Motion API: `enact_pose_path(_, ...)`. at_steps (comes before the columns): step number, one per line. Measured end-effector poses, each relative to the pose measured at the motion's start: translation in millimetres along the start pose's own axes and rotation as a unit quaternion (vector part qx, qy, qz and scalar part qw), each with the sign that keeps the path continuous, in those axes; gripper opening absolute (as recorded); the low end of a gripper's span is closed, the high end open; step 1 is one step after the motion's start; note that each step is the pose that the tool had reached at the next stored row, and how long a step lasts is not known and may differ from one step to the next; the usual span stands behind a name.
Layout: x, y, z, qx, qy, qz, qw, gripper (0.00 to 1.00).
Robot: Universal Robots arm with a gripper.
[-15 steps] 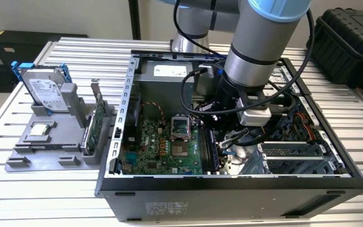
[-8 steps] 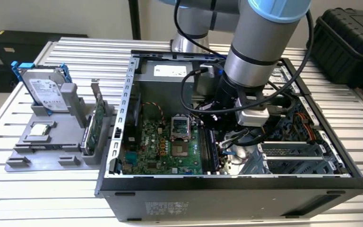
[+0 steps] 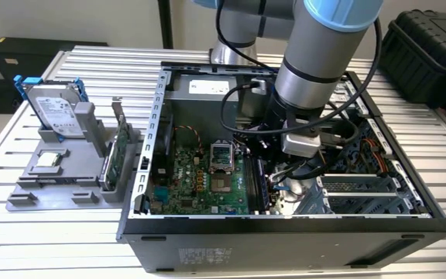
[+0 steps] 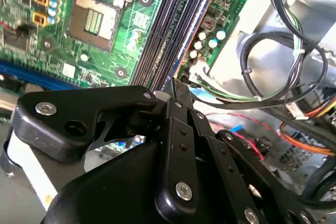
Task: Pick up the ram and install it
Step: 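Press down the ram until it locks into place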
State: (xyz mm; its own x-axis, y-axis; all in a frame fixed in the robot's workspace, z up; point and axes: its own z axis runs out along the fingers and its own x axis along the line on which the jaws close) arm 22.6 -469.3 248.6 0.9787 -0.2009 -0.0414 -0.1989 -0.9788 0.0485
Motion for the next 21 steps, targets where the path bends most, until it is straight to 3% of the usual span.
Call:
enact_pose_path(5, 0.0, -0.1, 0.7, 0.0017, -0.0019, 0.040, 0.9992, 0.00)
enact_pose_path(10, 0.1, -0.1, 1.0, 0.0033, -0.0038, 0.078, 0.9970, 0.00)
enact_pose_path(15, 0.1, -0.1, 1.2, 0.0048, -0.0055, 0.114, 0.9935, 0.00)
enact_pose_path(21, 0.1, -0.1, 1.4, 0.0066, -0.0076, 0.156, 0.9877, 0.00)
